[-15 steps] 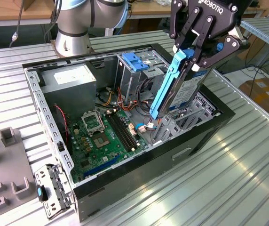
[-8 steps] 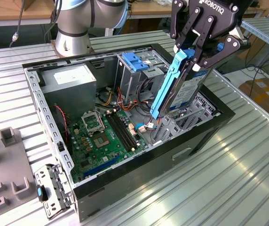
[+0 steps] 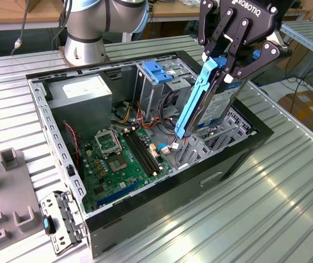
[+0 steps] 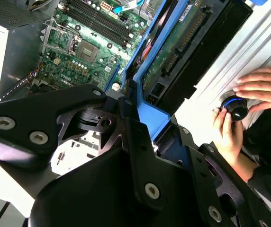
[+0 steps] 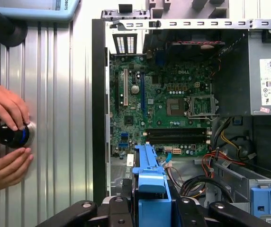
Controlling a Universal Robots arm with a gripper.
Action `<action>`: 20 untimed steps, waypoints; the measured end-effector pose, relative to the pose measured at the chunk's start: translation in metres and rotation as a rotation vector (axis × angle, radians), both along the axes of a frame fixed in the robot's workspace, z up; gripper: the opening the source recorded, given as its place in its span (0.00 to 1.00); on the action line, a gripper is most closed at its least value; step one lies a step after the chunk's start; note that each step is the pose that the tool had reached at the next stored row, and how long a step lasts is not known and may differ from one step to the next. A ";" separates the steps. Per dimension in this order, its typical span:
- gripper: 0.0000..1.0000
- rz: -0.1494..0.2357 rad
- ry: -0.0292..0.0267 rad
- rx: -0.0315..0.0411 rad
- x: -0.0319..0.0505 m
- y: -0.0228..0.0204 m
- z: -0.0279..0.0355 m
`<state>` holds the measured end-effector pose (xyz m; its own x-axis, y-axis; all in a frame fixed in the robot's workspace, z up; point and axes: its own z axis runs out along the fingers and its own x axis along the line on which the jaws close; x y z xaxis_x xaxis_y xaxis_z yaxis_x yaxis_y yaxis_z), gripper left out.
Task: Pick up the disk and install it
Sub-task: 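Insert the disk into the insertion slot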
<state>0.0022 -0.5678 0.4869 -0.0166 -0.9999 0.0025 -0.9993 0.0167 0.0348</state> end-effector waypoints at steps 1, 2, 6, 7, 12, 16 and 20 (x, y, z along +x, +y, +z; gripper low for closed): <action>0.37 0.000 0.0000 0.0000 0.0000 0.0000 0.0000; 0.37 0.000 0.0000 0.0000 0.0000 0.0000 0.0000; 0.37 0.000 -0.0080 0.0000 0.0030 0.0000 -0.0010; 0.37 0.000 -0.0091 0.0000 0.0084 0.0000 -0.0022; 0.37 0.000 -0.0170 -0.0002 0.0249 0.0000 -0.0056; 0.37 0.000 -0.0177 0.0000 0.0259 0.0000 -0.0058; 0.37 0.000 -0.0177 -0.0001 0.0260 0.0000 -0.0058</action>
